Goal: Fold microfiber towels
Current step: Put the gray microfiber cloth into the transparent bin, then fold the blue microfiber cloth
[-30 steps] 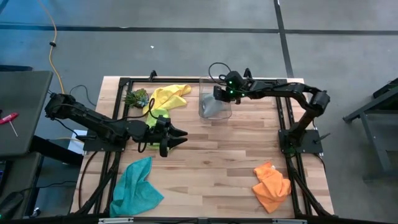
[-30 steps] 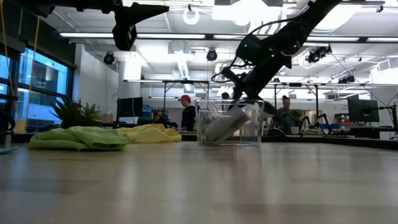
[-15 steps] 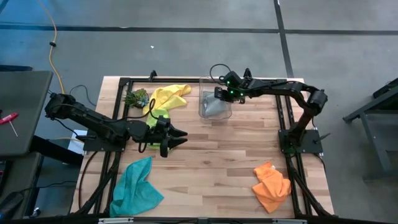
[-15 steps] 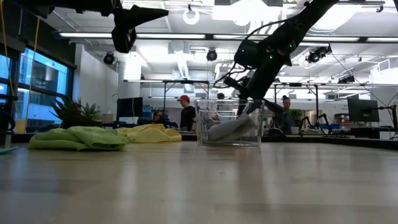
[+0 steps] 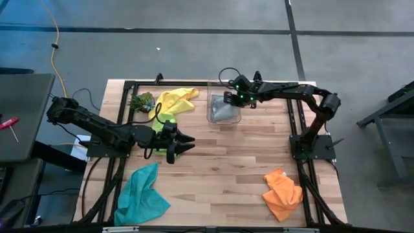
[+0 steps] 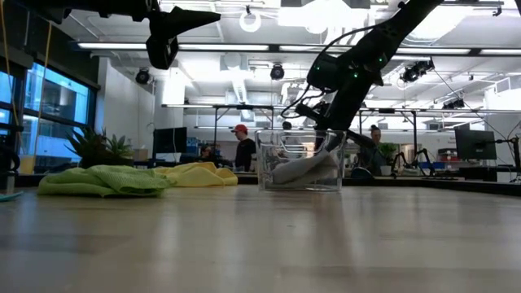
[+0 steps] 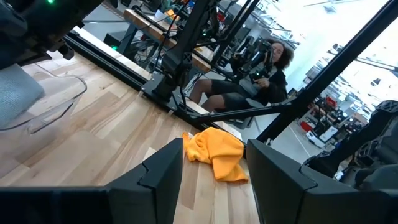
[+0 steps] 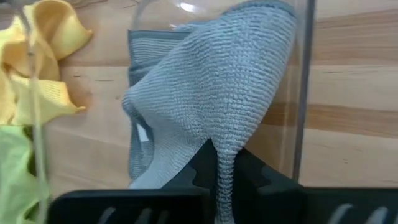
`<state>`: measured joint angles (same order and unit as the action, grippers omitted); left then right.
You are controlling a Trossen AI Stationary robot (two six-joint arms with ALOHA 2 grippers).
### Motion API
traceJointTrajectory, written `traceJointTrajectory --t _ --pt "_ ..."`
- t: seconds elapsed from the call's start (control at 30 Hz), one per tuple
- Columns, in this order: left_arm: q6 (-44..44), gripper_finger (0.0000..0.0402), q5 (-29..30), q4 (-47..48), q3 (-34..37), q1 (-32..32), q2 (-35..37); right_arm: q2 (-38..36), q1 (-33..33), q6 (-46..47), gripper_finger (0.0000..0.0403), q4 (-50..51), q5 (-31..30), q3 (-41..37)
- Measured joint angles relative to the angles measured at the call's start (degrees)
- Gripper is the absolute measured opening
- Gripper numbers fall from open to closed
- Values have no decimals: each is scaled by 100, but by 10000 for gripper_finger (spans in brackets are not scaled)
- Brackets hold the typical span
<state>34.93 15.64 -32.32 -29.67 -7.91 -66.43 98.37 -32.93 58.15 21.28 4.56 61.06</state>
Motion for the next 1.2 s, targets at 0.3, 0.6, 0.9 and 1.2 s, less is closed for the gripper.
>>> traceJointTrajectory --t 0.3,0.6,0.9,1.2 --pt "-1 168 -46 0 0 -1 0 -131 -1 -170 145 -190 6 -4" --pt "-1 168 -46 -1 0 -2 0 -929 -239 -358 220 -19 -346 -4" --pt "-19 168 -46 -4 0 -2 0 -2316 204 -1701 222 275 -626 -7" --pt "-444 168 -246 -72 -4 155 215 -4031 2383 -2103 222 1998 -2513 -53"
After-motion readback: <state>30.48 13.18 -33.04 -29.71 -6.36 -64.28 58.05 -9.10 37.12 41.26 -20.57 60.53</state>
